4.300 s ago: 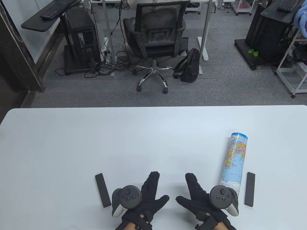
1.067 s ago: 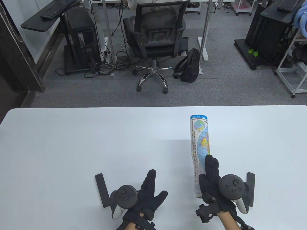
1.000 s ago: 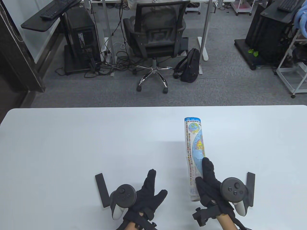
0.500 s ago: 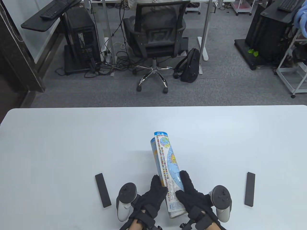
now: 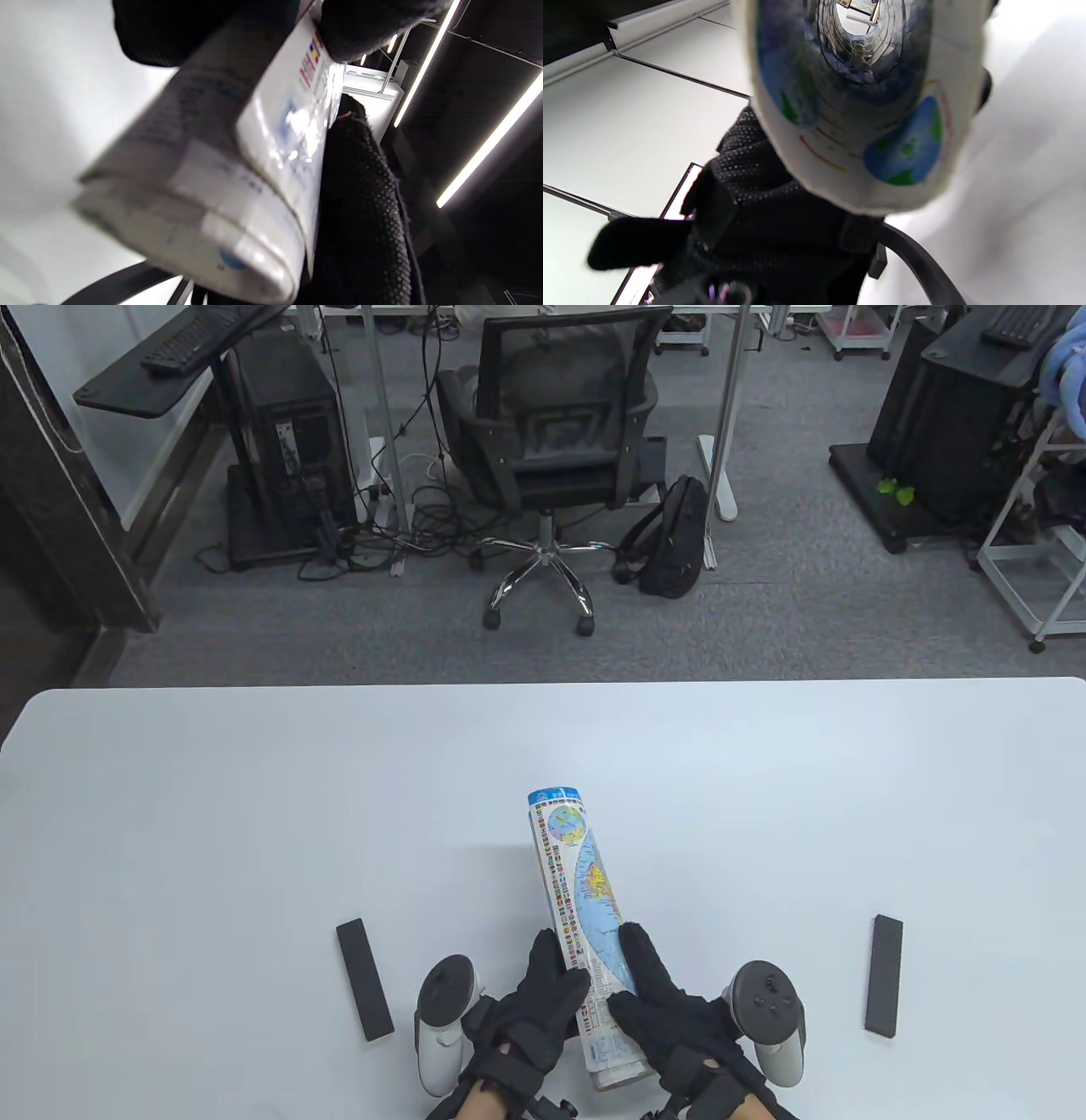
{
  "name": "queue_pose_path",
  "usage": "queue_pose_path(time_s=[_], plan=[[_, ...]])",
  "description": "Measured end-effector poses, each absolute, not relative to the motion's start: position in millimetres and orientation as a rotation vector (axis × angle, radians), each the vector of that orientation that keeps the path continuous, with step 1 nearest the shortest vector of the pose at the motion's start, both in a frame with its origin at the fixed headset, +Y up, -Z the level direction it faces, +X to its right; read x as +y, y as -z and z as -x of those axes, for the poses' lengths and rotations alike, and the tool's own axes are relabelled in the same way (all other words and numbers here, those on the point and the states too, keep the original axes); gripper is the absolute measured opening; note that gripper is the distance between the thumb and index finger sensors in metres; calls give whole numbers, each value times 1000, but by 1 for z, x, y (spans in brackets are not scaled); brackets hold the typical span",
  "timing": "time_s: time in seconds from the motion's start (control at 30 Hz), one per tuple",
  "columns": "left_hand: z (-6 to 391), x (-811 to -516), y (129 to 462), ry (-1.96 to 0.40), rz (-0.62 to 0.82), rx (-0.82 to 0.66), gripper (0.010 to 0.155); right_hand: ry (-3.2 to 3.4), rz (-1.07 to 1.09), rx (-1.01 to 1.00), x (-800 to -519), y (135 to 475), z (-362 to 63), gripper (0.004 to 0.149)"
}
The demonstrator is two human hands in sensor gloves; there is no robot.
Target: Unroll map and secure with paperweights
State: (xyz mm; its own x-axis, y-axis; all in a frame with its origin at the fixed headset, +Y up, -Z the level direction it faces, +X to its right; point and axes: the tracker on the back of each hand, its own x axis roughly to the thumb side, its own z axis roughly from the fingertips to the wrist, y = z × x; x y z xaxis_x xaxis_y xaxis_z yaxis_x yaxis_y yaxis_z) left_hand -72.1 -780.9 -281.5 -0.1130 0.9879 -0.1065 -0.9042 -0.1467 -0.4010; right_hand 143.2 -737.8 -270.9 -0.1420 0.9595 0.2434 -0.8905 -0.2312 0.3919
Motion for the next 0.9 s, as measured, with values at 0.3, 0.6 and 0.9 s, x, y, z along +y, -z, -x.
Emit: queue_pose_path(time_s=[0.3, 0.6, 0.9], plan=[[75, -778, 282, -1688, 360, -255, 79, -1794, -514, 190, -736, 272, -146, 64], [77, -768, 282, -1455, 250, -269, 78, -1998, -528, 170, -736, 273, -145, 65], [75, -767, 282, -1492, 252, -316, 61, -1917, -473, 174, -741, 276, -155, 63]])
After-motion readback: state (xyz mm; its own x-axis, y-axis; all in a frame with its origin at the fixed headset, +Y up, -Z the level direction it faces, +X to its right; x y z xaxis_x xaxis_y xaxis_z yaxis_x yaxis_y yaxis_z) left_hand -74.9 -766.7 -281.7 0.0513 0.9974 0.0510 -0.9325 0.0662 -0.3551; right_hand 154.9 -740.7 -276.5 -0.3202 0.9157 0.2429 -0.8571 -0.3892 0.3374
